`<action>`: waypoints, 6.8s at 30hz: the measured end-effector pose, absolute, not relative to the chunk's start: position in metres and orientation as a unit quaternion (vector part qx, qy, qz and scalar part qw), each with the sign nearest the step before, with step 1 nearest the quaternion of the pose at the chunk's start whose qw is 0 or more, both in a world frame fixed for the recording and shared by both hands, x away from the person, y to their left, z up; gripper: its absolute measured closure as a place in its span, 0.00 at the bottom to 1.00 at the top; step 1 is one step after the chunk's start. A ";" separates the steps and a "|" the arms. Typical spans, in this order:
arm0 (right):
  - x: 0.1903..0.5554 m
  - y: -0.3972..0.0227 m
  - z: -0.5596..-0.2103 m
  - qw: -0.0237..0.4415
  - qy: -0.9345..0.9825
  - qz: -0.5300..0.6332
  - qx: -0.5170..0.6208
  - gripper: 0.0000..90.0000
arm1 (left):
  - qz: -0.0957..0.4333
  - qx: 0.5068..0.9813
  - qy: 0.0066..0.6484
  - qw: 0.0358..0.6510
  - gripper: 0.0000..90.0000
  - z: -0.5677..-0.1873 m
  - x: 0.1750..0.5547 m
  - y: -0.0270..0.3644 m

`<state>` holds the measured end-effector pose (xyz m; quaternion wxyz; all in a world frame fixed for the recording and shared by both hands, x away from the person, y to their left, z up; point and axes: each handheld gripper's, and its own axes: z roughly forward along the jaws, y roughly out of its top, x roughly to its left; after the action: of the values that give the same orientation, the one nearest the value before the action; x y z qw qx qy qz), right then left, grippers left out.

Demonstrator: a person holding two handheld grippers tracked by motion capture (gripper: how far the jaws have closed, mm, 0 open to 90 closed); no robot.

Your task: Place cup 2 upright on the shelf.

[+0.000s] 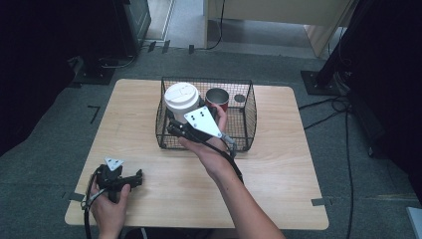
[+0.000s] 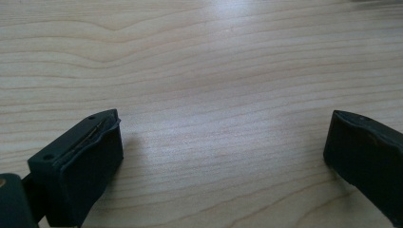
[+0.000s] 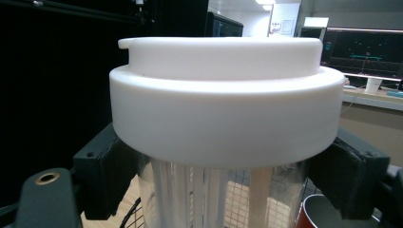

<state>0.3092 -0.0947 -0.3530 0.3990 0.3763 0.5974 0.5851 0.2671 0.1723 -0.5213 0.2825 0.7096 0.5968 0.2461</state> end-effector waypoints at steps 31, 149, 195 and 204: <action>0.366 -0.085 -0.379 0.387 0.590 0.582 0.405 0.18 | 0.247 0.710 0.596 0.282 0.00 -0.521 0.267 0.172; 0.395 -0.133 -0.387 0.357 0.626 0.565 0.401 0.00 | 0.247 0.710 0.597 0.282 0.00 -0.521 0.267 0.172; 0.301 -0.231 -0.403 0.383 0.613 0.525 0.448 0.00 | 0.246 0.710 0.596 0.282 0.00 -0.521 0.267 0.172; 0.286 -0.254 -0.415 0.385 0.611 0.514 0.462 0.00 | 0.246 0.710 0.596 0.282 0.00 -0.521 0.267 0.172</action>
<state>0.2864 -0.2541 -0.4152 0.3849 0.4622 0.6112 0.5145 0.2670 0.1722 -0.5213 0.2821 0.7099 0.5965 0.2462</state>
